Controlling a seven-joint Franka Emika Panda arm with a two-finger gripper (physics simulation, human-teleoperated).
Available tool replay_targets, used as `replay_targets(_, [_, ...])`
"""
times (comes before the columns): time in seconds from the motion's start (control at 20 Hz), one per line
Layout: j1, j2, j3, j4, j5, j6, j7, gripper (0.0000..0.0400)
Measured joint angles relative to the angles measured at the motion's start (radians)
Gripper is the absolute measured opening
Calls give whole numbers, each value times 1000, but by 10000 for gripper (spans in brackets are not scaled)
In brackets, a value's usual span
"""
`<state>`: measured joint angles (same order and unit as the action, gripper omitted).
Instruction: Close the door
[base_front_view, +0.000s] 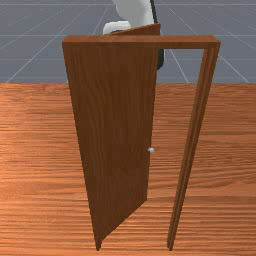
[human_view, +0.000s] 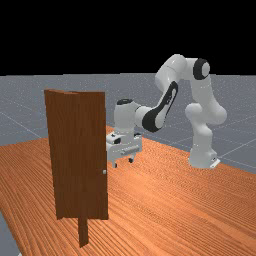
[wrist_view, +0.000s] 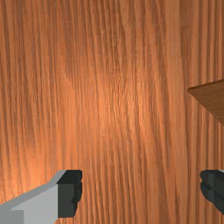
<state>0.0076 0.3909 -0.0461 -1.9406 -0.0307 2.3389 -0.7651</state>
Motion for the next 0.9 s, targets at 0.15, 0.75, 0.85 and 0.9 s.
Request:
replay_targets(0.15, [1,-29,-1,-46,-2,17,1,90])
replay_targets(0.75, [-20,-55,68,-83,-29,38,-297,400])
replay_targets(0.85, [10,-49,99,-75,-43,36,-313,400])
replay_targets(0.9, [48,-46,87,-68,-43,29,-175,400])
